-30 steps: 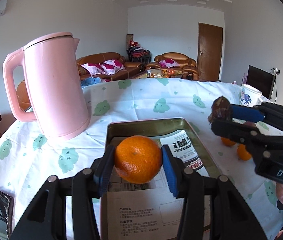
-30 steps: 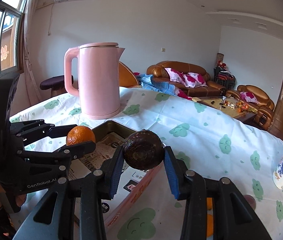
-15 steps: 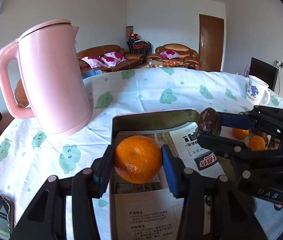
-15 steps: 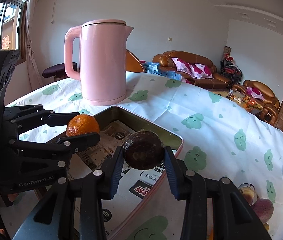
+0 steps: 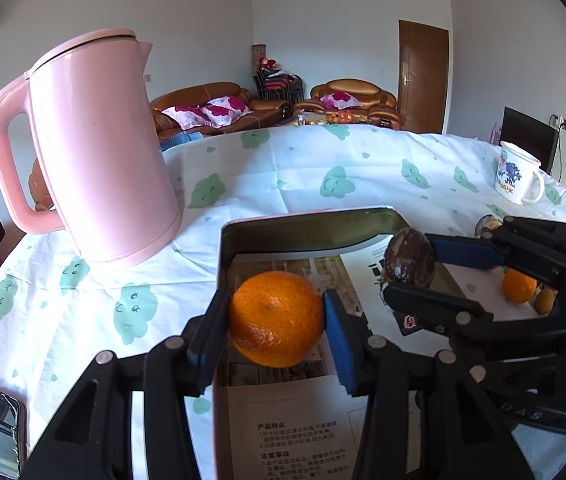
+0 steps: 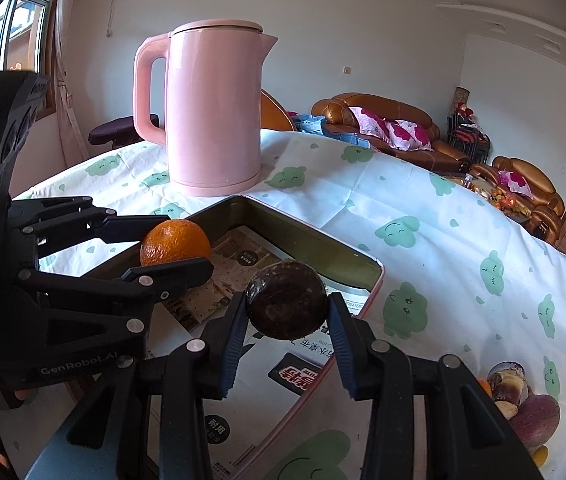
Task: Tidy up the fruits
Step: 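Lower the orange into the tin box with the left tool while the right tool drops the dark fruit in, then move both open tools back to the fruit pile, then grasp another orange with the left tool while the right tool grasps a dark jar, then lift the orange with the left tool while the right tool lifts the jar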
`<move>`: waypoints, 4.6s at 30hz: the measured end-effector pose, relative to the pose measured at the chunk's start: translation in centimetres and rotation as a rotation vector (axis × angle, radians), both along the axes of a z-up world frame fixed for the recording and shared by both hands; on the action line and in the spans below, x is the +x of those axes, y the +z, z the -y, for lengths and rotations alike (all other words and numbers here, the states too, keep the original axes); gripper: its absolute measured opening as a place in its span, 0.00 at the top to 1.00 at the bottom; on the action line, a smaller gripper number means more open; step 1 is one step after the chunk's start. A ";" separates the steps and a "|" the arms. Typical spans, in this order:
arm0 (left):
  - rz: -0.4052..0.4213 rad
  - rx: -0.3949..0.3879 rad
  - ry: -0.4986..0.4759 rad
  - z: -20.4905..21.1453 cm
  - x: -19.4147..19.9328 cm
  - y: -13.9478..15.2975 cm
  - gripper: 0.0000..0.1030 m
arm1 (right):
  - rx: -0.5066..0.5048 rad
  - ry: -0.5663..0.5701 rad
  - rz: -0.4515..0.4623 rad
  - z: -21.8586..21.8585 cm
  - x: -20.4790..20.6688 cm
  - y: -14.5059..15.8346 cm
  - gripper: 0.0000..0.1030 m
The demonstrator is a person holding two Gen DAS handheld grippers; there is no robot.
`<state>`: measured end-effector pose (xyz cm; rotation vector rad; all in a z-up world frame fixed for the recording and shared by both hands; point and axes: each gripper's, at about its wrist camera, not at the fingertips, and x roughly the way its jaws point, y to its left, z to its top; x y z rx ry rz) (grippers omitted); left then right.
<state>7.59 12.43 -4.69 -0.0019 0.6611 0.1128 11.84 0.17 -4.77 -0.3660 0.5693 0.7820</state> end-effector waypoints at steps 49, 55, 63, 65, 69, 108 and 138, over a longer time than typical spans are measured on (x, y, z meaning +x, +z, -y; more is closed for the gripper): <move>0.060 -0.021 -0.273 15.5 -0.4 1.9 0.12 | 0.131 -0.555 -0.007 21.8 -0.8 1.1 0.39; -0.025 -0.022 -0.301 17.6 1.7 0.9 0.16 | 0.144 -0.527 -0.076 22.2 -0.1 0.4 0.39; -0.082 -0.032 -0.326 18.4 2.8 -0.3 0.29 | 0.105 -0.487 -0.146 21.4 0.8 -0.7 0.44; -0.088 -0.034 -0.327 18.4 2.8 -0.5 0.29 | 0.088 -0.477 -0.179 21.2 1.3 -1.2 0.51; -0.097 -0.057 -0.329 18.3 3.1 -0.6 0.29 | 0.072 -0.459 -0.229 21.0 1.9 -1.8 0.55; -0.054 -0.109 -0.402 19.0 3.5 -0.2 0.61 | 0.104 -0.465 -0.111 21.1 0.3 -0.3 0.57; 0.125 -0.057 -0.382 18.6 0.7 1.7 0.61 | 0.187 -0.426 0.020 21.6 -2.1 1.3 0.57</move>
